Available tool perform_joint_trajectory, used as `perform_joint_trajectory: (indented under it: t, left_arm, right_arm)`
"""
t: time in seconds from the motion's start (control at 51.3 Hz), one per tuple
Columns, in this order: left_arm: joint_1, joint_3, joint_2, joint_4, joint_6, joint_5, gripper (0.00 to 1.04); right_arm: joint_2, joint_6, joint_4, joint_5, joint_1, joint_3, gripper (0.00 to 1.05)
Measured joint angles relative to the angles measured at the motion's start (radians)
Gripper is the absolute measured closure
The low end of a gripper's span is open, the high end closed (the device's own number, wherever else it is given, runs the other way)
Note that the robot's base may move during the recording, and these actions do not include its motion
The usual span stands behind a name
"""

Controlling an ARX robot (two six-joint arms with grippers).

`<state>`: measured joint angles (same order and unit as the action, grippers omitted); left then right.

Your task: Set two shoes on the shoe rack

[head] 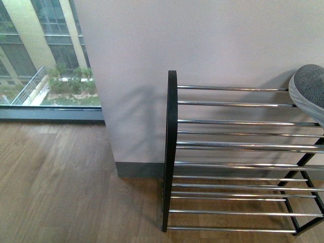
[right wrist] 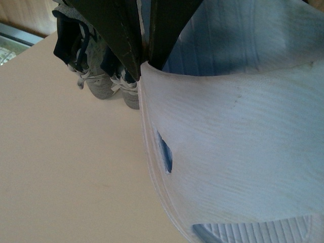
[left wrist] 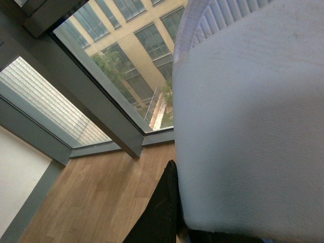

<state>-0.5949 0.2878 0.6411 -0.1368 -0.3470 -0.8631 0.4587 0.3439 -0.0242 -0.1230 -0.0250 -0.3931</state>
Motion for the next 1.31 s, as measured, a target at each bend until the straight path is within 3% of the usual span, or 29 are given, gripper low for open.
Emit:
perform_joint_trajectory:
  t: [0.702,0.839,0.936,1.131,1.307]
  left_arm:
    - [0.0,0.0,-0.003,0.0,0.0,0.002,1.03]
    - [0.0,0.0,-0.003,0.0,0.0,0.002,1.03]
    - [0.0,0.0,-0.003,0.0,0.0,0.002,1.03]
    - [0.0,0.0,-0.003,0.0,0.0,0.002,1.03]
    - [0.0,0.0,-0.003,0.0,0.0,0.002,1.03]
  right_arm:
    - [-0.004,0.0,0.0,0.0,0.0,0.0,1.03]
    - [0.029,-0.146,-0.002,0.211,0.032,-0.002,1.03]
    - [0.113,-0.231,0.014,0.237,0.006,-0.033,1.03]
    - [0.404,-0.258,0.21,0.19,-0.07,-0.115,1.03]
    - [0.659,-0.274,0.328,0.151,-0.083,-0.19,1.03]
